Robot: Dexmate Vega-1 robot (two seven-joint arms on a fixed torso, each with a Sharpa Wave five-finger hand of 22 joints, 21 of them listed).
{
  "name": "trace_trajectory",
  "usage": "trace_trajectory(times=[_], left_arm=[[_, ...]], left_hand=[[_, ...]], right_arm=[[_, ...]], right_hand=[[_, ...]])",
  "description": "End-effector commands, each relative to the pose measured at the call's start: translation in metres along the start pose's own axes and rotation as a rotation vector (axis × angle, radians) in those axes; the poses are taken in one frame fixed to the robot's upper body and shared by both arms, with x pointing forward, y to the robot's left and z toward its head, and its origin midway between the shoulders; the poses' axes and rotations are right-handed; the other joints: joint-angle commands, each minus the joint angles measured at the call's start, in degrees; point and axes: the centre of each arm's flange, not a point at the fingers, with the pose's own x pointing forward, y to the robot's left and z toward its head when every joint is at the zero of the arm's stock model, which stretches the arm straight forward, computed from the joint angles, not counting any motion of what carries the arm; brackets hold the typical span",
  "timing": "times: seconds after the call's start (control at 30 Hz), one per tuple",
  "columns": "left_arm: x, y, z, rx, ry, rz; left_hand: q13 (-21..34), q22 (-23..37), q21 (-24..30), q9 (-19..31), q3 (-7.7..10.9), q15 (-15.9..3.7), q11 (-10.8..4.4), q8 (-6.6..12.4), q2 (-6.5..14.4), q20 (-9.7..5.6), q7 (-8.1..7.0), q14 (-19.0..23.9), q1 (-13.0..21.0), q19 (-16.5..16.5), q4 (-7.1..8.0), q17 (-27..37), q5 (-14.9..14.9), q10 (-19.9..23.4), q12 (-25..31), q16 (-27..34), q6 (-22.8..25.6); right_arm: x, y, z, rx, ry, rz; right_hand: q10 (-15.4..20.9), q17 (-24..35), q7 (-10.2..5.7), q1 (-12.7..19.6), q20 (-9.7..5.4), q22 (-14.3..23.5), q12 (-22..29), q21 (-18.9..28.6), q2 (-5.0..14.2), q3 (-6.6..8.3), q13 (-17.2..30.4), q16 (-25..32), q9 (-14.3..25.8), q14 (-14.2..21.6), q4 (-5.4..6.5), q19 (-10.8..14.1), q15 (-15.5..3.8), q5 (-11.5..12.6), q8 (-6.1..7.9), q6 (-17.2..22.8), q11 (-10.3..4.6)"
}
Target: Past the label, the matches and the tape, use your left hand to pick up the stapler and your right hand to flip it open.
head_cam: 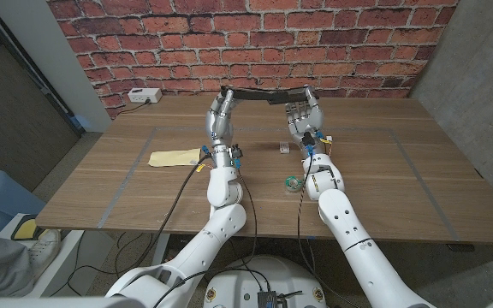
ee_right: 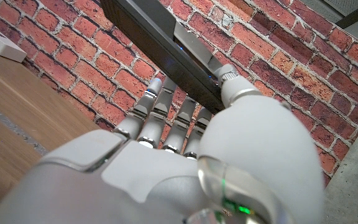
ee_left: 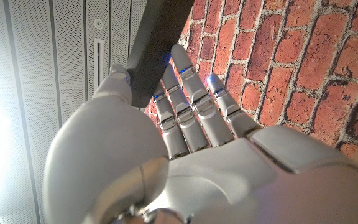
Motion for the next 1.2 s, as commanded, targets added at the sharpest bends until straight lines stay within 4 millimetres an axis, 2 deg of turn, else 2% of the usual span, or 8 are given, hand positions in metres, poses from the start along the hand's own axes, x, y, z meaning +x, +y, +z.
trace_trajectory(times=[0.03,1.2], left_arm=[[-0.0026,0.0033,-0.0003,-0.007,-0.011,0.000],[-0.0004,0.0064,-0.0084,-0.026,0.002,0.008]], left_hand=[[0.4,0.1,0.0,0.4,1.73,-2.13,-0.71,0.05,8.2,-6.41,-0.70,-0.5,8.0,-0.4,-0.89,-0.6,0.3,1.1,0.1,0.0,0.4],[0.3,0.1,-0.3,0.2,1.89,-2.16,-0.74,0.01,8.2,-5.71,-0.57,-0.4,8.0,-0.6,-0.83,-0.9,0.3,1.4,0.0,0.5,0.7]], right_arm=[[0.0004,0.0010,-0.0003,0.000,0.005,-0.008],[0.0104,-0.0022,0.0036,-0.033,0.019,-0.022]], right_hand=[[3.6,0.2,0.19,3.7,-3.75,0.1,0.0,0.6,5.38,1.11,0.2,-0.3,0.0,0.6,0.87,-0.2,-10.17,0.3,0.20,-0.3,-2.87],[4.1,0.4,0.07,3.7,-3.78,0.1,-0.7,1.4,5.15,1.25,-0.6,-0.5,-0.1,1.0,0.97,-0.4,-10.16,0.3,0.50,0.0,-2.97]])
